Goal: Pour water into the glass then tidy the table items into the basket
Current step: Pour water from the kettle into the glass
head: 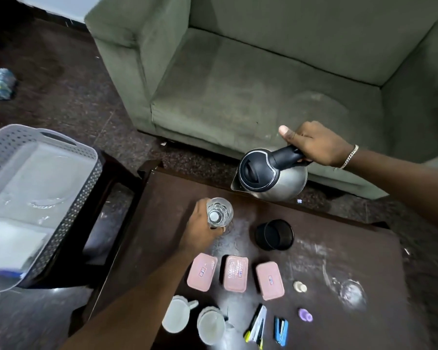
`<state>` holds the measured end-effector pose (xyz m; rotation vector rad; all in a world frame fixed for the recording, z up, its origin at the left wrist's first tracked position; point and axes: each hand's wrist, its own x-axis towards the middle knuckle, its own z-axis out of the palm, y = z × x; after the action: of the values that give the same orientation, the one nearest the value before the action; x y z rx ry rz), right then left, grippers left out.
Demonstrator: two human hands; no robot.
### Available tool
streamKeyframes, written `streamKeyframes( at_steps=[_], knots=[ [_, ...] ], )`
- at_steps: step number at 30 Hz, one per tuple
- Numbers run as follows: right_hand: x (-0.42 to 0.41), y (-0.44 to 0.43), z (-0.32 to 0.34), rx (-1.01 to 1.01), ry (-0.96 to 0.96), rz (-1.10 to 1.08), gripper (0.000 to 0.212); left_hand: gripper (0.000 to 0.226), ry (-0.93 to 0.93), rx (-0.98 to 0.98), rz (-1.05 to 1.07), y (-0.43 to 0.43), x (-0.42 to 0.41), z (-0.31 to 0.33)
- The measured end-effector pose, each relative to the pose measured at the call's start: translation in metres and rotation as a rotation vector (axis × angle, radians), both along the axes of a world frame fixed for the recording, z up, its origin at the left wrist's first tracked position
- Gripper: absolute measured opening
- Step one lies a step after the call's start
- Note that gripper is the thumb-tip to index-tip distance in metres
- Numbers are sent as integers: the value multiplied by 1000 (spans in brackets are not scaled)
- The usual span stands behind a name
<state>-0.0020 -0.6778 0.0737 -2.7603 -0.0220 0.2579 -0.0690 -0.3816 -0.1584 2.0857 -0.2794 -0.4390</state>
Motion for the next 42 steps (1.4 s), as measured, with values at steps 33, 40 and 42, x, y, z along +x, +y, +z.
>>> streamKeyframes(
  at_steps=[33, 40, 42],
  knots=[
    [-33, 74, -4, -408, -125, 299, 69, 76, 30, -37, 17, 2, -8, 5],
    [-30, 80, 0, -422, -184, 344, 67, 77, 34, 0, 14, 3, -9, 4],
    [-29, 81, 2, -431, -164, 337, 68, 77, 31, 7, 16, 3, -9, 4]
  ],
)
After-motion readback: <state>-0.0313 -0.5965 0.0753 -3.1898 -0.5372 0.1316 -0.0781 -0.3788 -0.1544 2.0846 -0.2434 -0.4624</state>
